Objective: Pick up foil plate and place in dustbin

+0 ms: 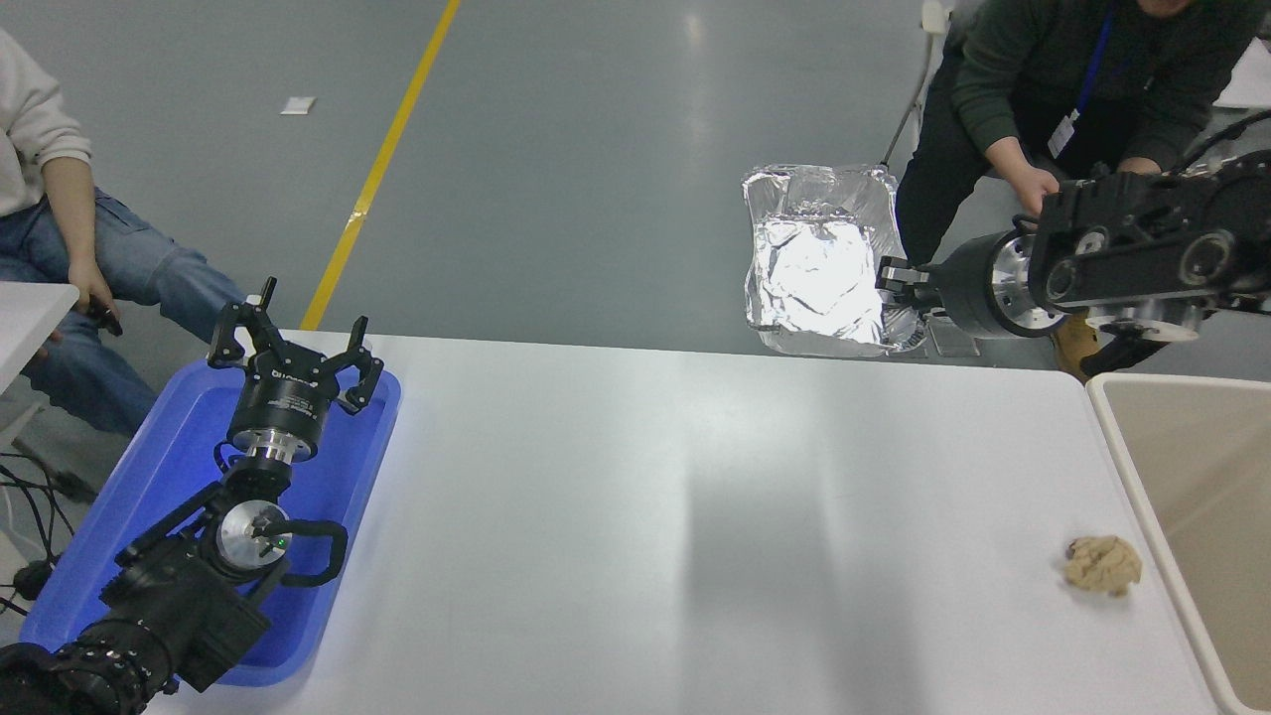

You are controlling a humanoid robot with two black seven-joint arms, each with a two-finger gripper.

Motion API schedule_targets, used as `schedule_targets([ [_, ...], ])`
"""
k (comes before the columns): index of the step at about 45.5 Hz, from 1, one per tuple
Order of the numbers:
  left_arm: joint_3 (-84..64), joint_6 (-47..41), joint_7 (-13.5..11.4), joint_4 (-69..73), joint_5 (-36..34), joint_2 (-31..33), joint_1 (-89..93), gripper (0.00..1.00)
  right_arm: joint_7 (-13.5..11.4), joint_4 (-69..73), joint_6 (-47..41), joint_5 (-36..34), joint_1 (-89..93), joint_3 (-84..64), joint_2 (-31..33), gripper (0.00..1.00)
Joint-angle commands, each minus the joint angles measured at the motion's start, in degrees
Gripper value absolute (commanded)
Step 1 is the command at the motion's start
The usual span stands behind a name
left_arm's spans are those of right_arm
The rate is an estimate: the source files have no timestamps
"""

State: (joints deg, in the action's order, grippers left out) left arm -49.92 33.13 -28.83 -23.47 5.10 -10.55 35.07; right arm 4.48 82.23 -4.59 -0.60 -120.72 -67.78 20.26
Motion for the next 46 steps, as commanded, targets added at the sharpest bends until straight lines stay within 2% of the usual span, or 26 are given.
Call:
schedule_targets([
  [1,0.0,0.0,0.0,0.0,0.0,0.0,0.0,1.00,-0.1,1.0,-9.0,0.0,-9.6,-4.2,0.7,0.00],
  [10,0.0,0.0,0.0,0.0,0.0,0.0,0.0,1.00,-0.1,1.0,-12.8,0.0,-13.5,-5.5,0.7,0.00],
  [32,0.0,0.0,0.0,0.0,0.0,0.0,0.0,1.00,-0.1,0.9,-13.0,0.1,-13.0,-6.0,0.8,0.00],
  [46,0.0,0.0,0.0,0.0,0.0,0.0,0.0,1.00,0.0,-1.7,-12.6,0.2,-8.5,-9.4,5.5,0.00],
])
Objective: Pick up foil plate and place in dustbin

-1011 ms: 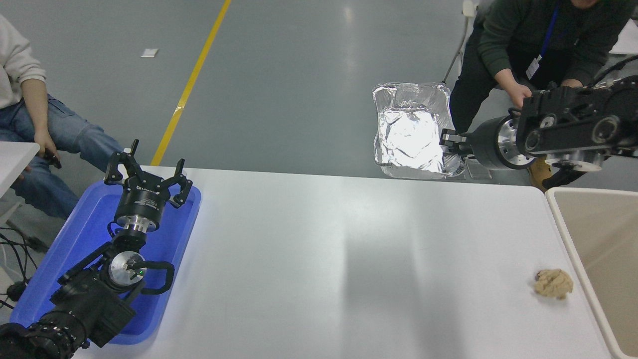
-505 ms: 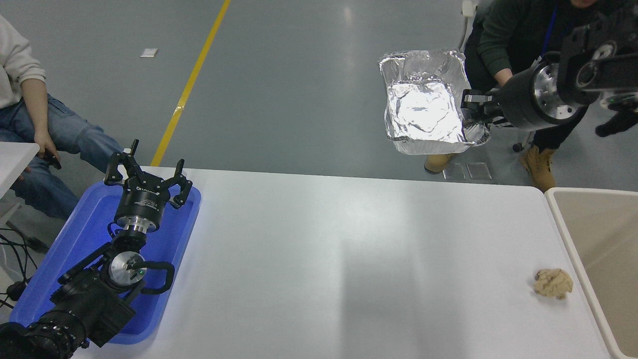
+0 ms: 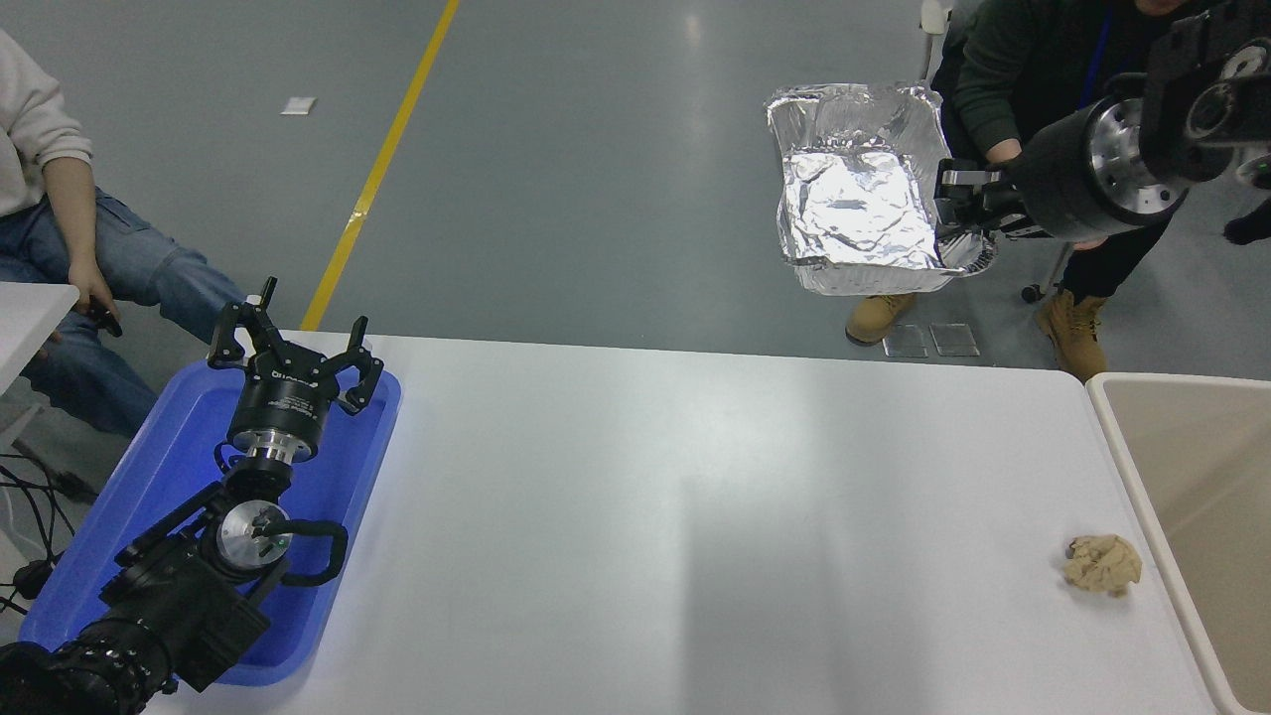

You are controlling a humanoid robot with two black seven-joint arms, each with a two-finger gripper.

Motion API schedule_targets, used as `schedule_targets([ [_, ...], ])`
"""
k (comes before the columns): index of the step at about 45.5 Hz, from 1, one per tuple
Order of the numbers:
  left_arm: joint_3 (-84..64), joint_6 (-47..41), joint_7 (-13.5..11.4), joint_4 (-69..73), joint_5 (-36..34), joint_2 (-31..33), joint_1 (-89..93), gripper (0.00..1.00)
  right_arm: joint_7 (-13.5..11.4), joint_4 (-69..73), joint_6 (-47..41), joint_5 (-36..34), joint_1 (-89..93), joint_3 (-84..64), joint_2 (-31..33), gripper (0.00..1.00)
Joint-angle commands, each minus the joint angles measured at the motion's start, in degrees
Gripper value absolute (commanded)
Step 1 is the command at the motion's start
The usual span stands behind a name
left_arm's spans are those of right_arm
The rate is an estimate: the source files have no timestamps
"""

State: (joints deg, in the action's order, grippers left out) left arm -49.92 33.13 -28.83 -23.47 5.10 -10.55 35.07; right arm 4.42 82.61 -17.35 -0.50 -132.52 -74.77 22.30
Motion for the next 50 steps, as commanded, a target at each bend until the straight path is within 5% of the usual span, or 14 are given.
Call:
schedule_targets([
  [1,0.0,0.0,0.0,0.0,0.0,0.0,0.0,1.00,0.1,-2.6,0.1,0.1,4.0,-2.7,4.1,0.00],
  [22,0.0,0.0,0.0,0.0,0.0,0.0,0.0,1.00,0.0,-29.6,0.3,1.0,29.3,-5.7,19.7,0.00],
  [37,0.0,0.0,0.0,0.0,0.0,0.0,0.0,1.00,-0.4,-47.8,1.2,-0.9,53.1,1.4,22.5,0.00],
  [50,0.0,0.0,0.0,-0.1,0.0,0.0,0.0,1.00,-2.3,-54.1,10.7,-6.4,68.1,5.6,22.1,0.00],
])
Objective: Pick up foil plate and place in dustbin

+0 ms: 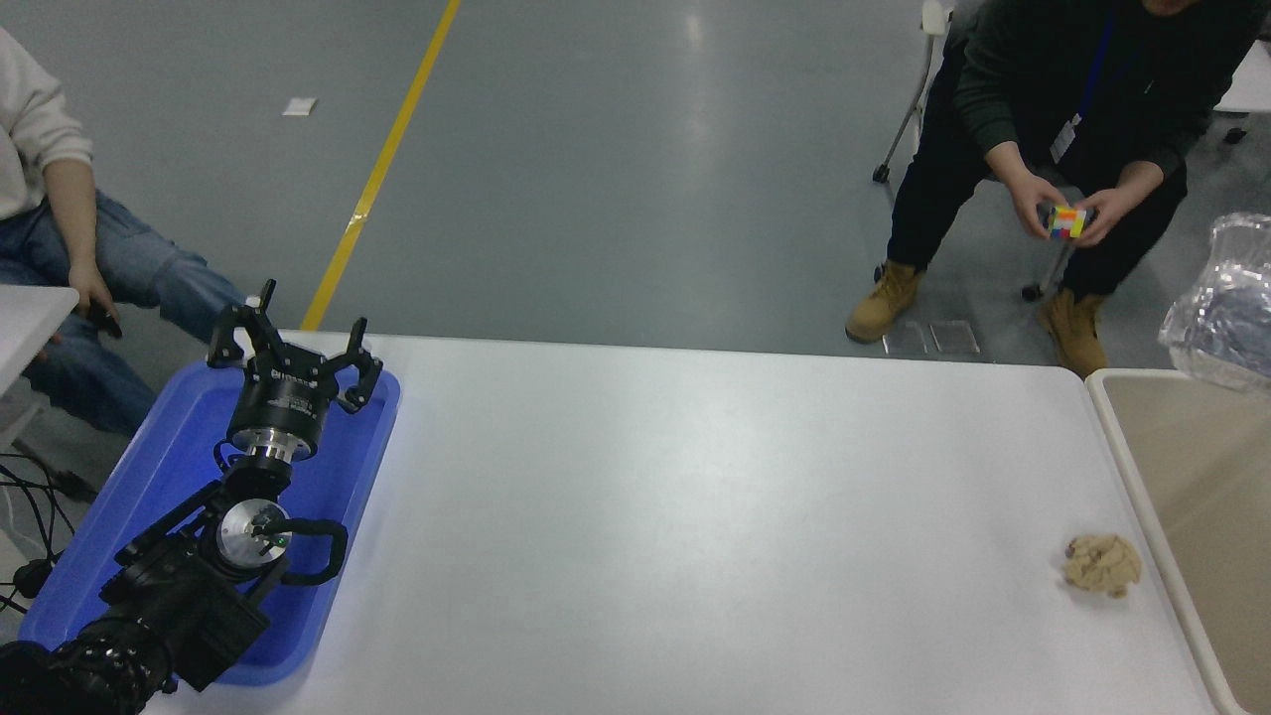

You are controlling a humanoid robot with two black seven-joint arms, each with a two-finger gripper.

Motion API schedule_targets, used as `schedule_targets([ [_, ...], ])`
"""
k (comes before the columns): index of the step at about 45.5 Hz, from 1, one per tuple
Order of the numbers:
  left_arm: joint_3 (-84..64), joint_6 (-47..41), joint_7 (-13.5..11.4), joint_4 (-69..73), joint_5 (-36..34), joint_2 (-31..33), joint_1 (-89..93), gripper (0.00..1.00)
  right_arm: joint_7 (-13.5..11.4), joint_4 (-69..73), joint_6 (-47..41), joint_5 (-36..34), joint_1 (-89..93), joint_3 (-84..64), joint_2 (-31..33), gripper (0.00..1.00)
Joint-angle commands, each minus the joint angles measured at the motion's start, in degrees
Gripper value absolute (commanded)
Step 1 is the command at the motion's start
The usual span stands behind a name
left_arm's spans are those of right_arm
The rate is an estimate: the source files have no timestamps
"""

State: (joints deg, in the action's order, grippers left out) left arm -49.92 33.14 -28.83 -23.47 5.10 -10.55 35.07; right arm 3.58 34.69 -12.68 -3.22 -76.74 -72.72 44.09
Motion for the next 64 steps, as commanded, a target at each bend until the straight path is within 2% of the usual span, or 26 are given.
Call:
schedule_targets([
  [1,0.0,0.0,0.0,0.0,0.0,0.0,0.0,1.00,-1.5,-6.3,7.0,-4.0,13.3,4.0,0.2,0.00],
  [10,0.0,0.0,0.0,0.0,0.0,0.0,0.0,1.00,-1.9,-6.3,17.6,-4.5,22.1,11.9,-0.9,0.00],
  [18,0.0,0.0,0.0,0.0,0.0,0.0,0.0,1.00,-2.4,-8.4,21.6,-4.5,30.1,19.2,-2.4,0.00],
  [41,0.0,0.0,0.0,0.0,0.0,0.0,0.0,1.00,-2.4,-13.9,21.9,-4.4,39.5,25.0,-6.8,0.00],
  [60,0.0,0.0,0.0,0.0,0.0,0.0,0.0,1.00,-2.4,-16.2,22.0,-4.2,41.7,27.4,-7.5,0.00],
  [61,0.0,0.0,0.0,0.0,0.0,0.0,0.0,1.00,-2.4,-16.2,22.0,-4.2,41.7,27.5,-7.5,0.06],
  [64,0.0,0.0,0.0,0.0,0.0,0.0,0.0,1.00,-2.4,-16.2,22.0,-4.0,41.8,27.6,-7.4,0.35],
])
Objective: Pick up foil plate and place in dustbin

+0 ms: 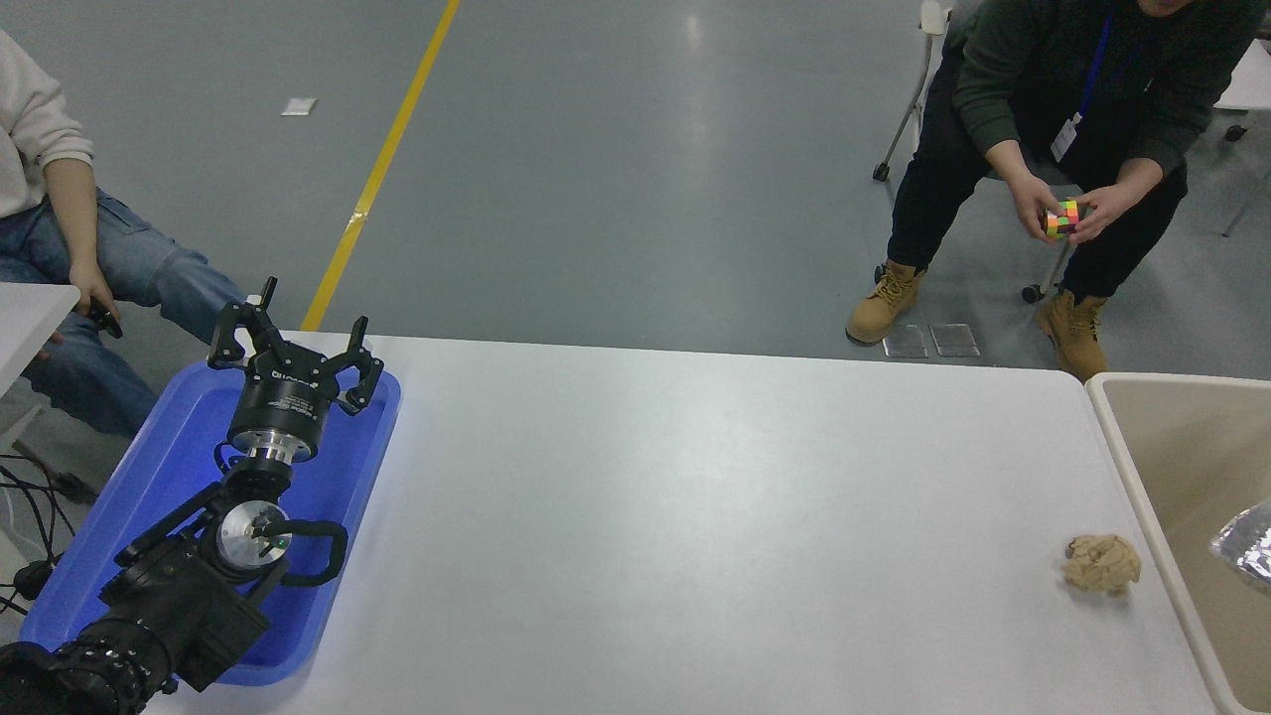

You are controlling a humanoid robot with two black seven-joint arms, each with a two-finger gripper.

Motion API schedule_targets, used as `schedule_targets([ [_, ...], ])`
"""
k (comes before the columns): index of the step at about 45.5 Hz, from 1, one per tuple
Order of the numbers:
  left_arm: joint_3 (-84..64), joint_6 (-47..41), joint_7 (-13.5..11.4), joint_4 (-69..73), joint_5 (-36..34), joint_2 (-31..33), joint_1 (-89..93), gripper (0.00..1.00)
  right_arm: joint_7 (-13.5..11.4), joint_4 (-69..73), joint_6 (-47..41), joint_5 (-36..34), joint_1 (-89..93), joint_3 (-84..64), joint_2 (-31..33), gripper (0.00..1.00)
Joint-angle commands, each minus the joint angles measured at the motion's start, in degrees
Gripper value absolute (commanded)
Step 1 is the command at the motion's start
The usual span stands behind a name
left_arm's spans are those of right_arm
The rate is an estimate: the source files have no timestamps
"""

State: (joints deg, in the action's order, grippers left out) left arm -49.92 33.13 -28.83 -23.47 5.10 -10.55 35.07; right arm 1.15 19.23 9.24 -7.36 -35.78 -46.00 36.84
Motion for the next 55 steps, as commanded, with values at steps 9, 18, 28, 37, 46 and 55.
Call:
schedule_targets([
  [9,0.0,0.0,0.0,0.0,0.0,0.0,0.0,1.00,0.0,-0.7,0.6,0.6,0.7,0.8,-0.3,0.78],
  [18,0.0,0.0,0.0,0.0,0.0,0.0,0.0,1.00,0.1,-0.2,0.3,0.7,-0.1,0.8,-0.2,1.00],
  [28,0.0,0.0,0.0,0.0,0.0,0.0,0.0,1.00,0.1,0.3,-0.2,0.8,-7.6,0.7,0.0,1.00],
  [37,0.0,0.0,0.0,0.0,0.0,0.0,0.0,1.00,0.1,3.6,-0.7,2.9,-24.3,-0.2,1.8,1.00],
  [46,0.0,0.0,0.0,0.0,0.0,0.0,0.0,1.00,0.1,17.2,-2.2,13.7,-42.5,-0.4,2.6,1.00],
  [55,0.0,0.0,0.0,0.0,0.0,0.0,0.0,1.00,0.1,26.2,-9.1,17.6,-53.3,-1.9,0.8,1.00],
])
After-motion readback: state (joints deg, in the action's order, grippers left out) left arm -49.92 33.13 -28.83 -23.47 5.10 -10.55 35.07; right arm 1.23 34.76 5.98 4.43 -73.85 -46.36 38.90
